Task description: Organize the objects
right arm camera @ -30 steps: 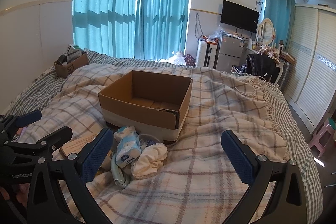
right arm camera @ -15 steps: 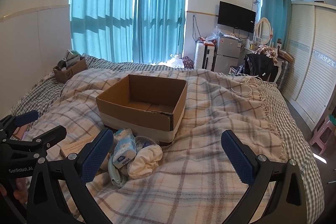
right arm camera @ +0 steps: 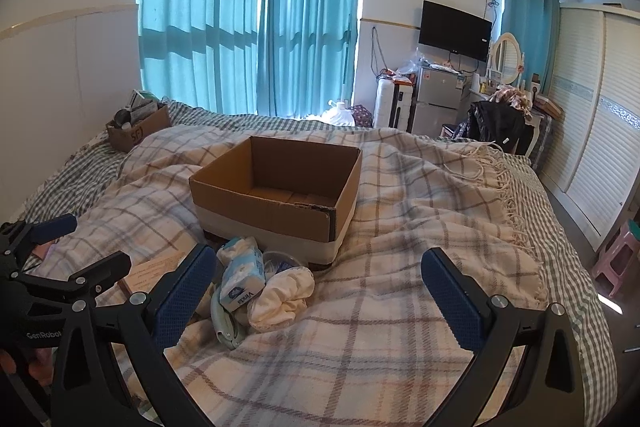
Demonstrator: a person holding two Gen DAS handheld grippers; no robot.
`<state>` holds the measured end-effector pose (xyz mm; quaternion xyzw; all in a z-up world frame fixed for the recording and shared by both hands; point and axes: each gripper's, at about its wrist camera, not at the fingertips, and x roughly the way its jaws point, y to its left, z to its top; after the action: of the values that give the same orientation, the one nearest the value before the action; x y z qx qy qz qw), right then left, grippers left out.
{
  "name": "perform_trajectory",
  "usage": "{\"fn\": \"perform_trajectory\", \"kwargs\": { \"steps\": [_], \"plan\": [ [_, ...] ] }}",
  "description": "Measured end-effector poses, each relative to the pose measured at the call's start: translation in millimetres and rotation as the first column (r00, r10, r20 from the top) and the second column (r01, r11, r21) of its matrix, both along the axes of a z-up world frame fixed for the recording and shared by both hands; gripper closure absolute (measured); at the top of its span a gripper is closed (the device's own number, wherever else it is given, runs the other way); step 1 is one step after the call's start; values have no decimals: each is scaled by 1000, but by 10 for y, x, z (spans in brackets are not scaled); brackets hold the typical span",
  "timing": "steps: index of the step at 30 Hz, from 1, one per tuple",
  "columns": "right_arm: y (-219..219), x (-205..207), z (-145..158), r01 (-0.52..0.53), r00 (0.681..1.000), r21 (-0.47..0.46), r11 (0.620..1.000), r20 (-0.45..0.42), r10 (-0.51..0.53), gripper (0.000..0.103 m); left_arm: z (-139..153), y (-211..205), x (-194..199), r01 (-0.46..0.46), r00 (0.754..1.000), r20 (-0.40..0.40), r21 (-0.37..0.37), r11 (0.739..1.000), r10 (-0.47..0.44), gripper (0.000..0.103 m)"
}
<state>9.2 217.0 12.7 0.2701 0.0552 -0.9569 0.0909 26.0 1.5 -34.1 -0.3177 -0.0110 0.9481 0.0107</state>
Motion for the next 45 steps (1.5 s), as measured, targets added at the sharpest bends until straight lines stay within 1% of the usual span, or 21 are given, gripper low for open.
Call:
{"fn": "perform_trajectory", "kwargs": {
  "steps": [4,8,9,12,14,16,18,20,23,27,29,31,32,33,34,35,37,39,41,43,45],
  "plan": [
    [-4,-53,-84,-5,1000,1,1000,30,5,0,-203,-18,-5,20,997,70,-17,1000,-18,0],
    [11,-121,-183,-9,998,-8,1000,69,10,0,-399,48,-21,61,988,143,-30,998,-56,0],
    [14,-134,-202,-9,997,-11,1000,77,10,0,-447,85,-34,75,984,162,-41,996,-67,0],
    [28,-170,-253,-9,995,-21,1000,99,11,0,-640,227,-102,143,963,240,-69,987,-123,0],
    [22,-182,-283,-10,994,-18,1000,109,12,0,-740,320,-176,161,950,288,-116,980,-122,0],
    [11,-179,-295,-11,994,-13,1000,112,13,0,-771,372,-241,149,948,302,-158,976,-96,0],
    [10,-182,-307,-12,993,-8,1000,116,13,0,-758,380,-312,156,943,316,-159,975,-100,0],
    [3,-193,-327,-11,992,-1,1000,126,11,0,-749,356,-352,155,940,327,-145,977,-101,0],
    [-5,-211,-356,-11,990,9,1000,142,9,0,-682,301,-336,150,939,327,-118,982,-105,2],
    [-30,-246,-405,-11,987,31,999,158,6,0,-598,222,-317,145,950,293,-107,984,-108,2],
    [-62,-261,-428,-12,987,48,999,163,4,0,-592,176,-332,155,953,274,-81,985,-128,2],
    [-99,-277,-447,-12,986,66,998,167,1,0,-661,151,-407,153,947,295,-65,986,-128,4],
    [-124,-287,-455,-14,985,78,997,170,1,0,-729,150,-458,156,941,311,-53,986,-132,9],
    [-148,-290,-462,-17,985,90,996,171,1,0,-785,153,-505,158,935,329,-45,987,-134,17],
    [-170,-289,-464,-19,985,103,994,171,1,0,-856,162,-549,155,927,352,-48,987,-129,19],
    [-197,-284,-471,-21,986,114,993,167,2,0,-888,171,-572,152,926,357,-60,987,-121,24],
    [-222,-267,-466,-21,987,132,991,164,-1,0,-893,184,-568,153,928,351,-67,986,-120,24],
    [-264,-259,-468,-27,986,151,988,167,1,0,-852,144,-531,145,934,336,-47,988,-121,24],
    [-329,-253,-480,-37,985,189,981,171,4,0,-753,61,-466,118,948,300,-19,993,-107,24],
    [-410,-244,-493,-64,984,217,974,177,25,0,-596,-55,-361,73,967,243,1,997,-71,24],
    [-516,-246,-519,-117,977,233,965,202,69,0,-453,-186,-271,32,982,186,16,999,-35,24]
  ]
}}
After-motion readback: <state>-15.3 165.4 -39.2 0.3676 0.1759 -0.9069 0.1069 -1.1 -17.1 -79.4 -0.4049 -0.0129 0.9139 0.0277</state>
